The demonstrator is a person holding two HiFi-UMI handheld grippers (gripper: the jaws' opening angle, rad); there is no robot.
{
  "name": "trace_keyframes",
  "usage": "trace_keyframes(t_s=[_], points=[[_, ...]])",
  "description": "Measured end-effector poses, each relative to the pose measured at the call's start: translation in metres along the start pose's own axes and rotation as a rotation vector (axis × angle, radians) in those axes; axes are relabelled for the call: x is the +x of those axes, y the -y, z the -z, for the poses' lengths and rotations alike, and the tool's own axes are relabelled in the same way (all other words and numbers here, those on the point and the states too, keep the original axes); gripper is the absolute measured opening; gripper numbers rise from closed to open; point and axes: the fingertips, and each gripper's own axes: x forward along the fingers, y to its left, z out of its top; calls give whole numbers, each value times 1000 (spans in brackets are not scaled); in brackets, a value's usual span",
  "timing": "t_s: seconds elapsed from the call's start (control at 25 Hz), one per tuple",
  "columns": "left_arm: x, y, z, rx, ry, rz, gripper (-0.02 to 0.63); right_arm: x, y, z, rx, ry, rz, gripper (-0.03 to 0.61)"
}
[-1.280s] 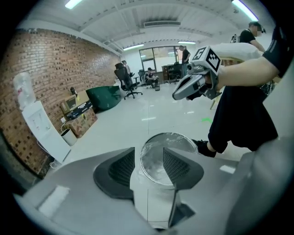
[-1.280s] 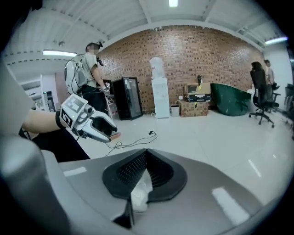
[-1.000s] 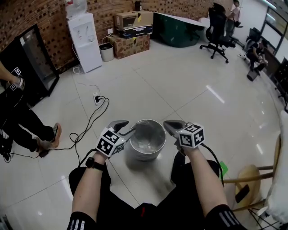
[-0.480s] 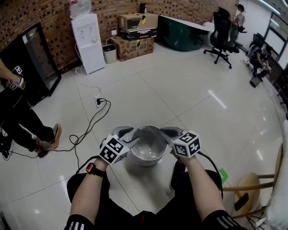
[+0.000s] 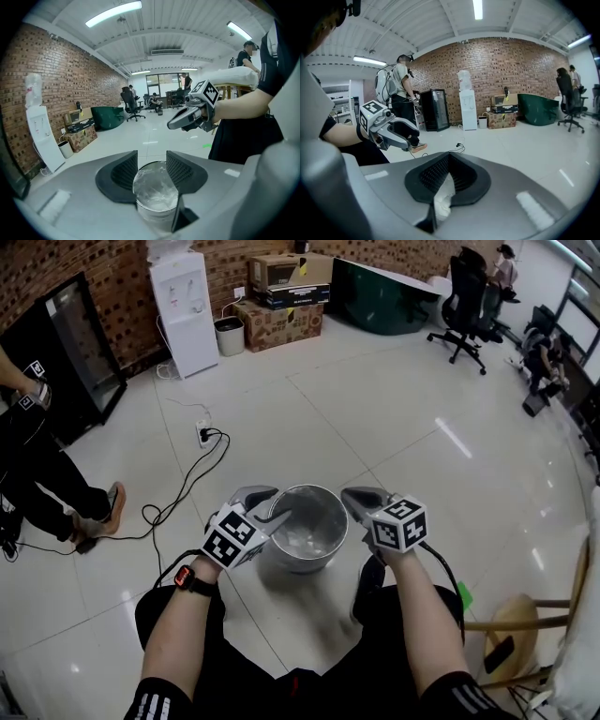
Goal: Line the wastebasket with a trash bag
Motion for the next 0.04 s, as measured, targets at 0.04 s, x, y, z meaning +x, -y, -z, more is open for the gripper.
trace_keyframes(t_s=[0.04], points=[[-1,-1,-1,3,3,-3,186,0,3,0,3,0,8,6]])
